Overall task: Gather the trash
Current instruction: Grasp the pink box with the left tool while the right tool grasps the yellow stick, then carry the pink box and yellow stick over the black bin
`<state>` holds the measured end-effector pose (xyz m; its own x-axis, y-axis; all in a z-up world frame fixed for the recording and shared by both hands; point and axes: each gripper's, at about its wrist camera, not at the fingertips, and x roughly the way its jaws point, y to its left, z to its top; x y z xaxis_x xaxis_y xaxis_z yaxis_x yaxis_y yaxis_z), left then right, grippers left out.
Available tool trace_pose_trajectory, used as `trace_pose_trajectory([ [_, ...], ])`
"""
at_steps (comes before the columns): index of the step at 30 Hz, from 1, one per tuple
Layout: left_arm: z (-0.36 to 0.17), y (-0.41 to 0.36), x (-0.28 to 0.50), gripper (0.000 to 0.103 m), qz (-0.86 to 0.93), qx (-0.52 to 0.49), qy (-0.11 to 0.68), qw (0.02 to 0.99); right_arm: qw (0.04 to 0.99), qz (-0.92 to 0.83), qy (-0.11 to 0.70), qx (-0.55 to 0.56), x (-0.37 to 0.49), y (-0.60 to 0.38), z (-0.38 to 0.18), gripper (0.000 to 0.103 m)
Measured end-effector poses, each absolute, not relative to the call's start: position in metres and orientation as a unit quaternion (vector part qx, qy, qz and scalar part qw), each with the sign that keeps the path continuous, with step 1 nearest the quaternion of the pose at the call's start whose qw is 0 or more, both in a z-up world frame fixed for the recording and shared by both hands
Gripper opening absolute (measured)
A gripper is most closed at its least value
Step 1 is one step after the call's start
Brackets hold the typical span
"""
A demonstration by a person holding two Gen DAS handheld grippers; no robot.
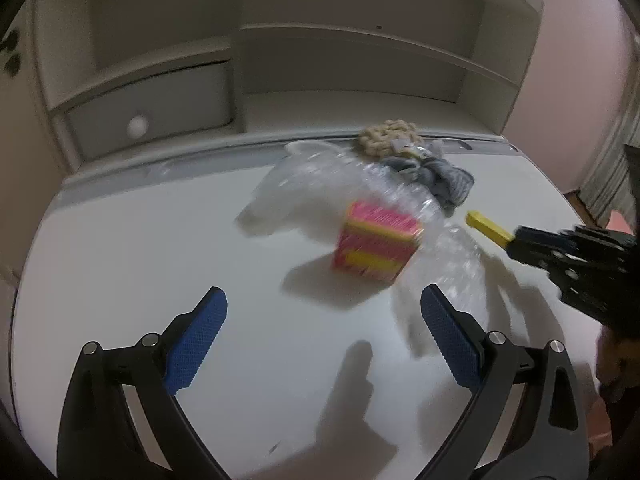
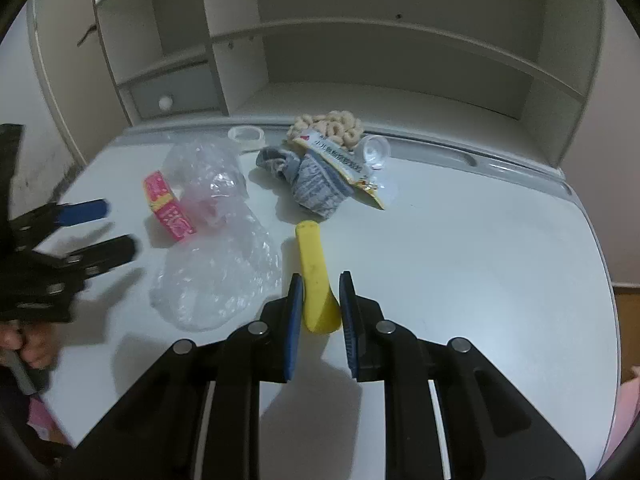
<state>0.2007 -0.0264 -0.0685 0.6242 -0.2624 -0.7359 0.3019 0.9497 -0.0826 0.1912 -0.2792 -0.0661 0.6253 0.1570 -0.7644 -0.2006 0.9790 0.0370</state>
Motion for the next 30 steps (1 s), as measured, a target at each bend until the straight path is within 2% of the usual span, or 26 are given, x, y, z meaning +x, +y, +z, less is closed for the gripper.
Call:
trace_pose_trajectory([
  [7, -0.071, -0.047, 0.221, 0.094, -0.163, 0.028, 0.401, 0.901, 0.905, 0.097, 0.415, -0.004, 0.158, -0.293, -0.060, 0.016],
  [8, -0.071, -0.048, 0.223, 0.091, -0.161, 0.029, 0.401, 0.901, 0.906, 0.095, 0.413, -0.003, 0.155, -0.294, -0.059, 0.015],
  [9, -0.071, -0.049, 0.224, 0.086, -0.158, 0.031, 0.400, 0.902, 0.906, 0.095, 0.413, -0.002, 0.151, -0.296, -0.059, 0.005],
  [11, -0.073, -0.051, 0.225, 0.046, -0.164, 0.033, 0.406, 0.898, 0.906, 0.093, 0.413, 0.002, 0.146, -0.300, -0.058, 0.004],
  [12, -0.074, -0.051, 0.226, 0.043, -0.168, 0.029, 0.413, 0.894, 0.906, 0.093, 0.413, 0.004, 0.142, -0.301, -0.056, 0.003],
  [24, -0.043, -0.034, 0.179, 0.042, -0.150, 0.026, 0.395, 0.906, 0.895, 0.092, 0.436, -0.024, 0.138, -0.310, -0.055, 0.003],
  [26, -0.037, -0.033, 0.168, 0.042, -0.153, 0.029, 0.390, 0.907, 0.892, 0.092, 0.441, -0.037, 0.144, -0.307, -0.058, 0.019],
  [27, -0.033, -0.032, 0.162, 0.042, -0.154, 0.029, 0.388, 0.908, 0.893, 0.091, 0.439, -0.042, 0.146, -0.306, -0.059, 0.057],
  [28, -0.031, -0.031, 0.158, 0.042, -0.156, 0.028, 0.386, 0.909, 0.898, 0.092, 0.428, -0.043, 0.145, -0.305, -0.056, 0.084],
  [30, -0.025, -0.031, 0.152, 0.042, -0.161, 0.027, 0.381, 0.910, 0.909, 0.099, 0.402, -0.048, 0.141, -0.302, -0.049, 0.084],
])
